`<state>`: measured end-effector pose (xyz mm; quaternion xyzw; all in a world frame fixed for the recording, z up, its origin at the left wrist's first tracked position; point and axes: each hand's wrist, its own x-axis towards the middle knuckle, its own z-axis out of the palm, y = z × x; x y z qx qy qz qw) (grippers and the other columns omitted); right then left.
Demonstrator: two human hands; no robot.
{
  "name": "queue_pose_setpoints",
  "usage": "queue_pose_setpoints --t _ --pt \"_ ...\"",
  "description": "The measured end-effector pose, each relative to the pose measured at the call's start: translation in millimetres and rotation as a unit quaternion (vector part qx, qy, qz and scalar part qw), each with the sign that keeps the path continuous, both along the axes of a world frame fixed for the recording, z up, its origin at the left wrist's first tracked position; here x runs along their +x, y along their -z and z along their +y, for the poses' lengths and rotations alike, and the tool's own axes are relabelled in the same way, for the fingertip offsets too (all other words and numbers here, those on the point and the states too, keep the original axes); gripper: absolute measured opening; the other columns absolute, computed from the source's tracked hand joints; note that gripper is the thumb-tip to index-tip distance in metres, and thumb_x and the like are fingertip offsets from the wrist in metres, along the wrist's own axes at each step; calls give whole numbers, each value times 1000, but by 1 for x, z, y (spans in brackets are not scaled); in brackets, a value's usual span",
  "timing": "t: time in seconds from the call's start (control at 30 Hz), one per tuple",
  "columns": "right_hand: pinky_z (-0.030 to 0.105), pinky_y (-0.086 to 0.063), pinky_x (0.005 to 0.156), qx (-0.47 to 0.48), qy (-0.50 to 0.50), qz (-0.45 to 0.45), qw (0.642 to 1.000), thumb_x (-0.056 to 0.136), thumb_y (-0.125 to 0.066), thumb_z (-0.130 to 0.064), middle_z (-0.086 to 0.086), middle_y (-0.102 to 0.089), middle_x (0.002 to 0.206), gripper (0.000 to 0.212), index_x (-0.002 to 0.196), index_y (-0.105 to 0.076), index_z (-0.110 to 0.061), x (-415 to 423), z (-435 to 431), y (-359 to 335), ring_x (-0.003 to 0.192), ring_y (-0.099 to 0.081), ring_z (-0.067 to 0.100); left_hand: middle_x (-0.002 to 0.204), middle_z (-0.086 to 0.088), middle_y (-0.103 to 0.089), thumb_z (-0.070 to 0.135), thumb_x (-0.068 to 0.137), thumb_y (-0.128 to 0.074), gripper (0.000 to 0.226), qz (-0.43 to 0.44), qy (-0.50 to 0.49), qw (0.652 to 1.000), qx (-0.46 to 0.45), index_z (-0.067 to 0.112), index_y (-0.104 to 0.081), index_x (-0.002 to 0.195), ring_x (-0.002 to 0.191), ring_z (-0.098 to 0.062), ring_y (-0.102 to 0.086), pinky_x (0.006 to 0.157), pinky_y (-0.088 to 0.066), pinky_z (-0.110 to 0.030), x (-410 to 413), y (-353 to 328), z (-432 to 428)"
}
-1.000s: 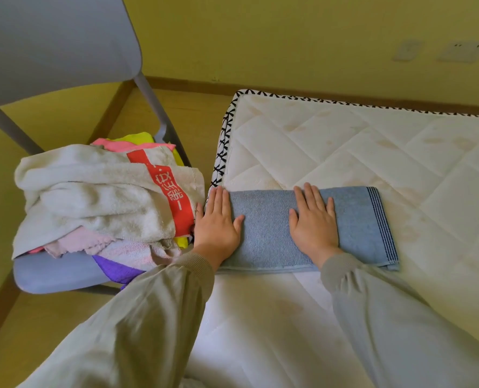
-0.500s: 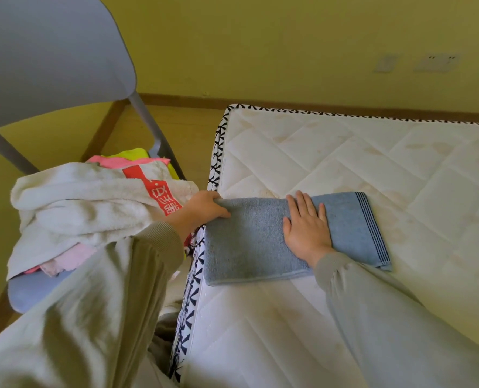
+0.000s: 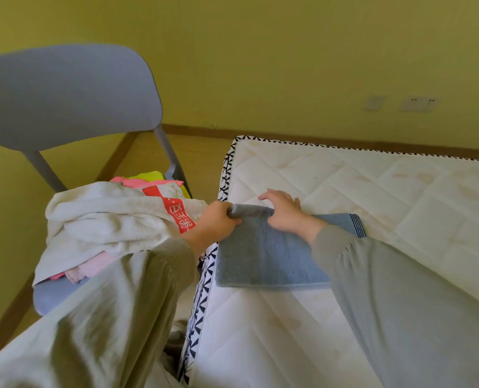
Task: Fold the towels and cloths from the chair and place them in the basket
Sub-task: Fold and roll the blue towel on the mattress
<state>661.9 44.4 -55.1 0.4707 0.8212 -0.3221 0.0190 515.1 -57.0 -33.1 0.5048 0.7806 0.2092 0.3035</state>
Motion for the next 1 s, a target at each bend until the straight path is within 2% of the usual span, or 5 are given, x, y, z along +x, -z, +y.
queue_pose_setpoints --t 0.13,0.2,0.43,0.6,1.0 --pt "34 -41 88 -20 -65 39 997 77 -67 -6 3 -59 91 15 91 -66 -10 -5 2 -36 93 -54 23 70 1 -52 14 88 -63 11 22 33 998 41 14 -57 80 69 -16 -49 52 -31 -23 5 -21 -1" --pt "28 -35 64 -3 -73 57 996 78 -70 -6 7 -52 74 14 84 -64 6 -4 -1 -55 75 -48 20 72 0 -55 16 88 -63 7 19 37 997 58 12 -60 83 72 -19 -51 54 -33 -24 6 -31 -3" --pt "27 -26 52 56 -2 134 989 81 -71 -12 2 -42 58 28 61 -52 -6 4 -16 -110 58 -38 16 93 -6 -67 32 88 -65 24 -72 -15 997 28 10 -66 98 84 -20 -62 73 -51 -30 0 -83 -22" --pt "27 -31 58 72 56 223 971 83 -68 -13 3 -53 66 26 63 -53 -14 11 -30 -151 63 -45 14 90 -5 -61 38 82 -71 40 41 -7 995 -90 5 -60 101 81 -20 -55 72 -46 -32 -15 -118 -48" --pt "41 -47 94 -109 115 430 889 91 -56 -1 10 -63 103 15 103 -53 -9 23 -76 -228 101 -60 28 102 -9 -68 11 83 -71 12 -369 -201 871 255 13 -65 93 94 -24 -65 79 -54 -37 -20 -202 -88"
